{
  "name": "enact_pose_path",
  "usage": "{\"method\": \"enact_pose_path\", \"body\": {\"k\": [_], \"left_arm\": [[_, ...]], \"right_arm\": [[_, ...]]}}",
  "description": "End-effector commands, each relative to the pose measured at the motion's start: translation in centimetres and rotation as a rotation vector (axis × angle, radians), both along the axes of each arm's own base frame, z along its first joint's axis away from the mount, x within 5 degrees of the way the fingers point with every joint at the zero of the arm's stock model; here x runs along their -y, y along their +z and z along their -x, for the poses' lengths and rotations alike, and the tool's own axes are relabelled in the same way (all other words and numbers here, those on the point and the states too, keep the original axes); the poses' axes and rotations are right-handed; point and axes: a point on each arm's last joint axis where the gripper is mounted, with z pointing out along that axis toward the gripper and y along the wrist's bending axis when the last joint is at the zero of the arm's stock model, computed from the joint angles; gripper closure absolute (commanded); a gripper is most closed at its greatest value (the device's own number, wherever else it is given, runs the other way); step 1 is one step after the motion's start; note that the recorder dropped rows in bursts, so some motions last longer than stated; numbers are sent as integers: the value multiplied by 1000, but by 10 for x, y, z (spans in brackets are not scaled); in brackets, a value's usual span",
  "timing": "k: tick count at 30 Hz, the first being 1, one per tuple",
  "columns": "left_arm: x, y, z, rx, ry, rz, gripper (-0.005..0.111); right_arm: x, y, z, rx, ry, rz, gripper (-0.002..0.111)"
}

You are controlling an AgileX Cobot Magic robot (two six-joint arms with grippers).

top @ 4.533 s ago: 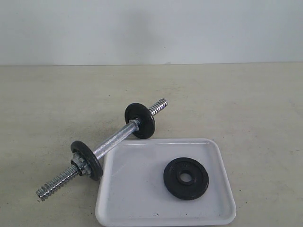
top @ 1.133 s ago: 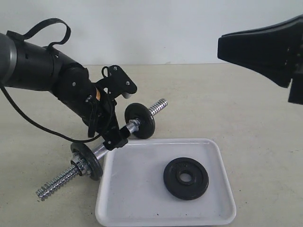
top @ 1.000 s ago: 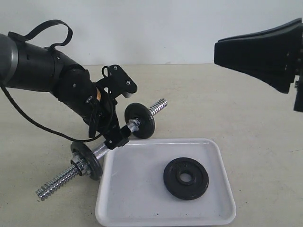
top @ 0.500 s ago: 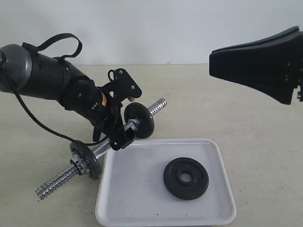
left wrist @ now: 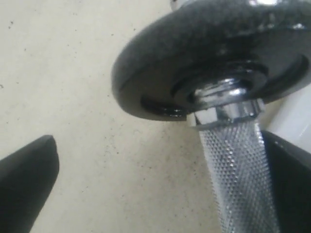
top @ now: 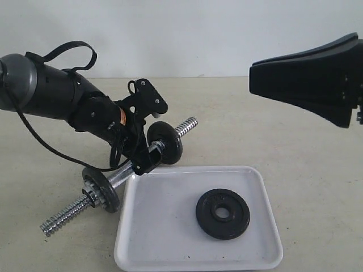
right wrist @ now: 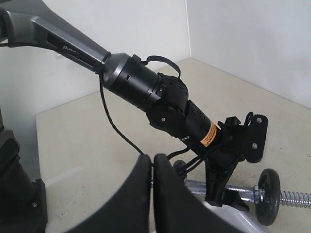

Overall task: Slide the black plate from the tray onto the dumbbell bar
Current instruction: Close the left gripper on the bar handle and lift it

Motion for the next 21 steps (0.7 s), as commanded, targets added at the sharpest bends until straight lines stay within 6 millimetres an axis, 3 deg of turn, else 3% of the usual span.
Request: {"method": "enact_pose_path", "body": {"k": [1, 10, 16, 21], "left_arm": [[-12, 1, -8, 8, 54, 17, -3], [-15, -1, -9, 3, 62, 15, -3], [-15, -25, -10, -28, 21, -43, -3], [-20, -38, -13, -38, 21, -55, -3]], "right_arm": [[0, 1, 0, 1, 4, 2, 109], [0, 1, 0, 1, 4, 2, 109], [0, 0, 0, -1, 4, 5, 109], [1, -11, 0, -39, -14, 9, 109]]}}
